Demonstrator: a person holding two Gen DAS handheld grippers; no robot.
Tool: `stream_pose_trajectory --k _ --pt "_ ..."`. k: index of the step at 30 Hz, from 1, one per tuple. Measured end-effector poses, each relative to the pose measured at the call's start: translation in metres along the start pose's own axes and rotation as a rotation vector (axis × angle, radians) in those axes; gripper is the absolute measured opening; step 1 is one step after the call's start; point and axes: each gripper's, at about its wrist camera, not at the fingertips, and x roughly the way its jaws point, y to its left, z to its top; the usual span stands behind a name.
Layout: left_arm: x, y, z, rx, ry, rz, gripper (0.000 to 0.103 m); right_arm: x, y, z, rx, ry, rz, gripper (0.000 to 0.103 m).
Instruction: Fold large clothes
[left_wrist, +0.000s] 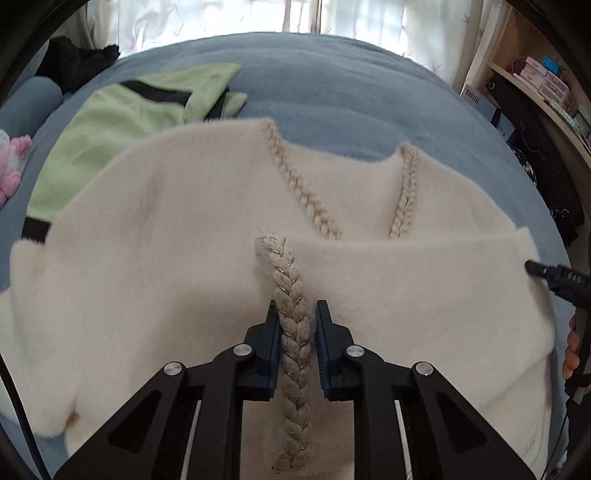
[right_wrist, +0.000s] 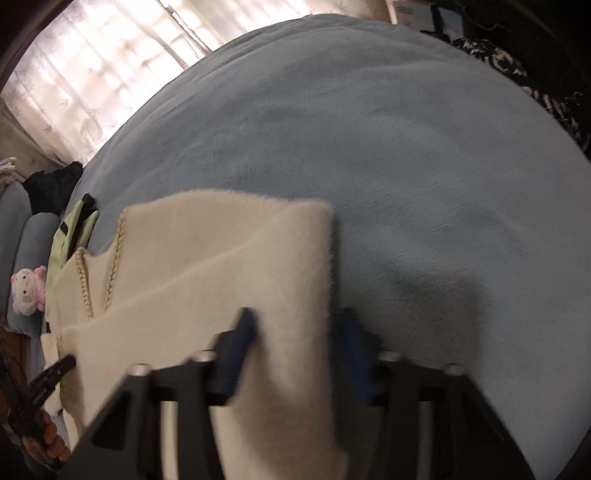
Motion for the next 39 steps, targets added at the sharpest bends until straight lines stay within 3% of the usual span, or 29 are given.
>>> stream_pose_trajectory --k 3,6,7,10,12,16,19,26,27,28,29,32,35,39 --pt "-0.013 -0.011 0.011 0.034 -0.056 -0.003 0.014 -0.014 0.006 -0.001 -0.027 -0.073 -0.015 0.014" --pt "-0.019 -0.025 0.02 0.069 -0.114 0.006 0.014 -0.027 0.003 -0.002 0.01 -0.168 -0.005 0.014" --pt "-0.017 -0.027 0.02 0.075 -0.122 0.024 0.014 -0.022 0.0 -0.003 0.021 -0.163 -0.02 0.014" --pt "0.009 -0.026 0.017 0.078 -0.072 0.079 0.015 0.002 -0.004 -0.006 0.017 -0.096 -0.074 0.022" --pt "0.021 -0.02 0.011 0.057 -0.035 0.095 0.02 -0.001 -0.01 -0.008 0.051 -0.097 -0.05 0.03" --pt "0.016 0.003 0.007 -0.042 -0.006 0.012 0.03 -0.03 -0.025 -0.016 0.112 -0.088 0.037 0.045" --pt "0.003 0.013 -0.001 -0.055 -0.007 -0.005 0.039 -0.05 -0.026 -0.03 0.064 -0.084 0.046 0.047" --pt "-0.003 0.015 -0.032 -0.005 0.047 -0.017 0.039 -0.054 -0.015 -0.075 -0.092 0.007 0.045 0.047" --pt "-0.002 0.013 -0.034 -0.001 0.049 -0.004 0.039 -0.052 -0.013 -0.082 -0.115 0.003 0.024 0.043" --pt "-0.002 0.012 -0.035 -0.002 0.046 0.001 0.032 -0.05 -0.011 -0.087 -0.125 -0.006 0.006 0.027" --pt "-0.003 0.011 -0.036 -0.007 0.046 -0.015 0.017 -0.05 -0.011 -0.088 -0.118 -0.006 -0.004 0.025" --pt "-0.003 0.008 -0.038 -0.013 0.026 0.007 0.017 -0.056 -0.019 -0.092 -0.071 -0.055 0.003 0.023" --pt "0.001 0.004 -0.047 0.017 0.009 0.029 0.018 -0.044 -0.018 -0.1 -0.081 -0.022 -0.05 0.025" --pt "-0.014 0.004 -0.046 -0.006 -0.02 0.014 0.019 -0.069 -0.001 -0.096 -0.087 -0.041 -0.149 0.031"
